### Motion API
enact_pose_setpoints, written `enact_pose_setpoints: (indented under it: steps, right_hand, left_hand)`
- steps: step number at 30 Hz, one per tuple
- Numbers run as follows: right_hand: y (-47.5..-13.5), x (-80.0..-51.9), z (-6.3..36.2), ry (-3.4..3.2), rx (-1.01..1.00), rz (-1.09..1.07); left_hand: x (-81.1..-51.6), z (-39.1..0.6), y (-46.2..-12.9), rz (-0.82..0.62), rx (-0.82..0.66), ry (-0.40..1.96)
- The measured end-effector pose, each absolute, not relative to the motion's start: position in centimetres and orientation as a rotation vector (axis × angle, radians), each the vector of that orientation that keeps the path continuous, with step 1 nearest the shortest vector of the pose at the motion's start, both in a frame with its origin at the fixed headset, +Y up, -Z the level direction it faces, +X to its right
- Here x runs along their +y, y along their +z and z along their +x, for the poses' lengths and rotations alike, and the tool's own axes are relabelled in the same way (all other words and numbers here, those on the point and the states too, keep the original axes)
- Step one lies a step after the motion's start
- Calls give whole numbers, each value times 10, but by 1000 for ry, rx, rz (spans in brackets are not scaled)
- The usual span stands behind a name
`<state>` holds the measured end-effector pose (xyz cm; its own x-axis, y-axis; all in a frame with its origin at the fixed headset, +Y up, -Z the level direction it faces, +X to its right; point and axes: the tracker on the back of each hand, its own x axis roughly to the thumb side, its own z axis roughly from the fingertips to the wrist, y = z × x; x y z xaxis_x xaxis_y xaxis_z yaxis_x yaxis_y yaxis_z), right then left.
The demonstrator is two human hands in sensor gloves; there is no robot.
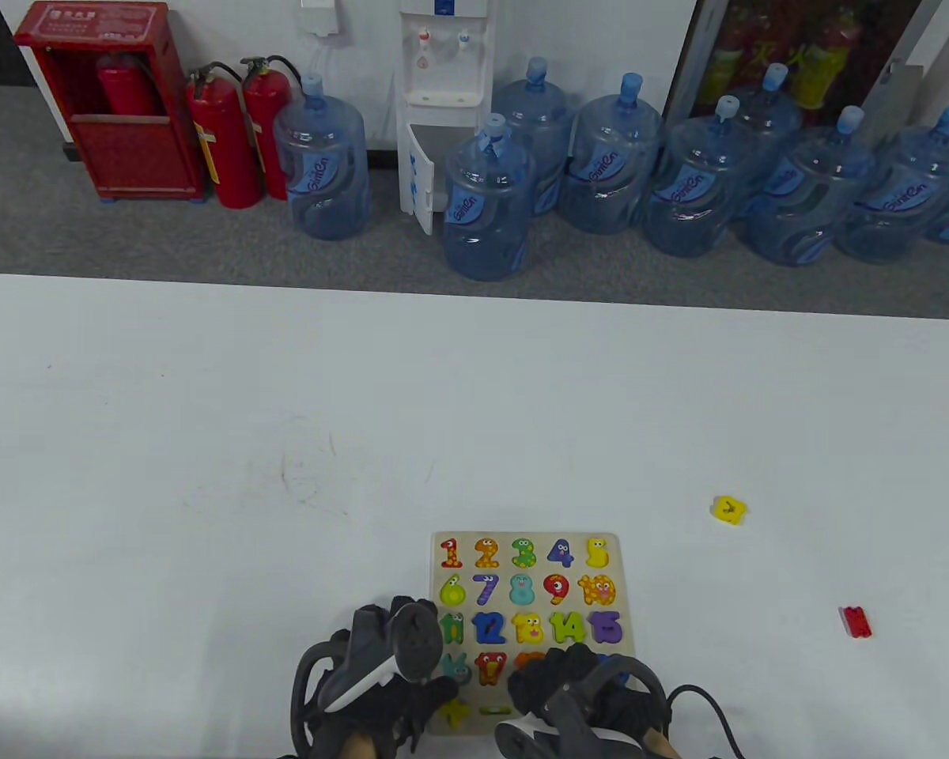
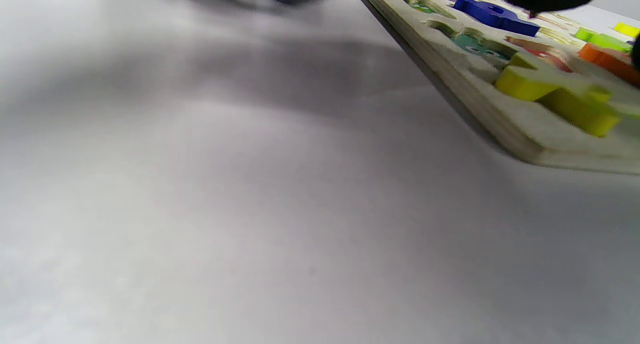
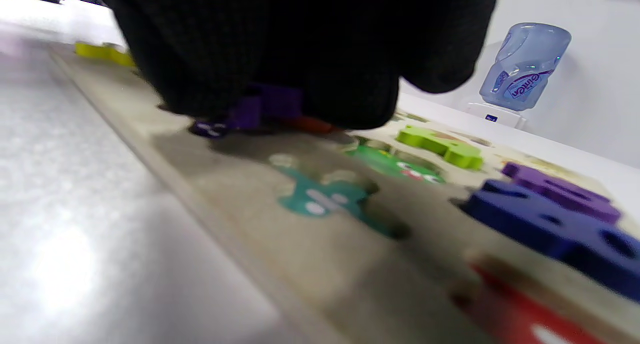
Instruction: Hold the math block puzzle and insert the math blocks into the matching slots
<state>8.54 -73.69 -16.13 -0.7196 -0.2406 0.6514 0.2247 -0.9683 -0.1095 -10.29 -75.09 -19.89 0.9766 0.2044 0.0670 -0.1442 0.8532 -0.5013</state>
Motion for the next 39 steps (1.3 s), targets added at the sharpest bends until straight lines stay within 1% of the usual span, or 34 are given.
enact_pose_setpoints:
  steps: [6, 16, 19, 22, 25, 27, 29, 33, 36, 39]
  right_hand:
    - [-154, -740, 79, -2610, 97, -1023]
    - [-153, -737, 79, -2652, 72, -1062]
    - [-154, -733, 81, -2652, 89, -1051]
    - [-163, -723, 92, -2743, 112, -1016]
    - [-182, -711, 114, -2843, 206, -861]
    - [-201, -707, 137, -2890, 222, -687]
    - [-221, -708, 170, -2879, 201, -464]
    - [-241, -712, 228, -2692, 203, -107]
    - [-251, -716, 274, -2783, 63, 94]
    - [-254, -719, 317, -2907, -51, 303]
  left_hand:
    - [-751, -103, -199, -518, -119, 183]
    - [-750, -102, -198, -520, -120, 184]
    - [-750, -102, -198, -519, -121, 185]
    - [-750, -102, -198, -520, -121, 185]
    - [-750, -102, -198, -521, -121, 185]
    - [-750, -102, -198, -522, -122, 185]
    - [-750, -102, -198, -523, -123, 182]
    - [-750, -102, -198, -524, -124, 181]
    - [-751, -101, -198, -525, -124, 180]
    - [-751, -101, -198, -526, -123, 180]
